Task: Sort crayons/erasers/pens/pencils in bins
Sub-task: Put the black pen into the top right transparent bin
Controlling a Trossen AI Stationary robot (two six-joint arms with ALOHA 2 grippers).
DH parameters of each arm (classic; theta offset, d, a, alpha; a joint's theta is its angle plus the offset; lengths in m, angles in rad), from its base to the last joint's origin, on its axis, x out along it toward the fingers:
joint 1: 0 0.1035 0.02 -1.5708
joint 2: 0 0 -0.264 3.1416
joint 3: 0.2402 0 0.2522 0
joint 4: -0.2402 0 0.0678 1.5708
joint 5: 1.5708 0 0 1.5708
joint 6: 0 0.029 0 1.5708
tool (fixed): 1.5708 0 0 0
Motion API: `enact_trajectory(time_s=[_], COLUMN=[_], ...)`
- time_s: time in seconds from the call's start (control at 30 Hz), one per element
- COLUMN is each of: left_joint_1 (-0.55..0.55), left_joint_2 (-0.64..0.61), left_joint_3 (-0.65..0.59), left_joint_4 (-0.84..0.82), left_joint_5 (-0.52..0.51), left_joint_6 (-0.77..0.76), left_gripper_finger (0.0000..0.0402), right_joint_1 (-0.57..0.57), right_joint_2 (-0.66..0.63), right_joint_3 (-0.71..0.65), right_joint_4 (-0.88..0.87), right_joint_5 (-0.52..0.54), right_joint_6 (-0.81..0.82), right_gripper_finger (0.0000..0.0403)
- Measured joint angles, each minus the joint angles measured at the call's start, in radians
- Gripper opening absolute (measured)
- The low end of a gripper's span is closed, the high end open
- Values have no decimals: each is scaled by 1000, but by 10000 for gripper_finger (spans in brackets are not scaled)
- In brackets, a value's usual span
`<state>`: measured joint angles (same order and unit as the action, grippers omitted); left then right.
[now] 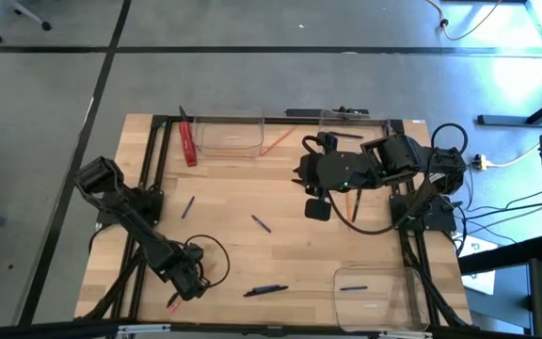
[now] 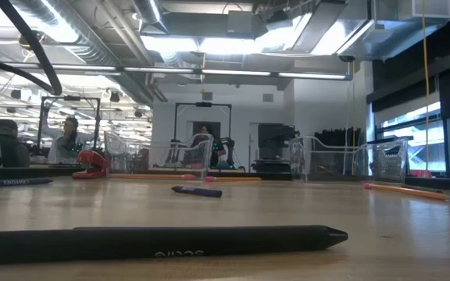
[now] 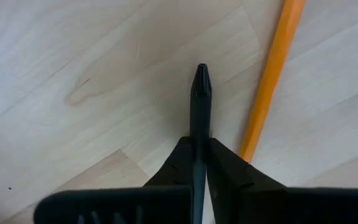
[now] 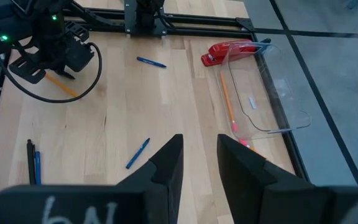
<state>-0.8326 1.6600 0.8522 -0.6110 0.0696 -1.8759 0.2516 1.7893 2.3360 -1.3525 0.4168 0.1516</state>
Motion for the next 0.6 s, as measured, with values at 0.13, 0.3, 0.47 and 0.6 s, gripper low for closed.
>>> enact_trajectory(time_s=[0.13, 0.3, 0.47, 0.6], left_joint_1=[0, 1, 1, 6], left_joint_2=[0, -23, -70, -107], left_joint_3=[0, -4, -8, -7], left_joint_4=[-3, 1, -30, -82], left_joint_5=[-1, -2, -42, -41], left_joint_6=[-1, 0, 0, 0], left_gripper_finger=[7, 4, 4, 3], right_joint_1=[0, 0, 0, 0], right_joint_2=[0, 0, 0, 0], right_joint_3=[0, 0, 0, 0], right_joint_4=[0, 0, -1, -2], right_joint_5=[0, 0, 0, -1], right_joint_6=[0, 0, 0, -3], right_gripper_finger=[100, 100, 100, 100])
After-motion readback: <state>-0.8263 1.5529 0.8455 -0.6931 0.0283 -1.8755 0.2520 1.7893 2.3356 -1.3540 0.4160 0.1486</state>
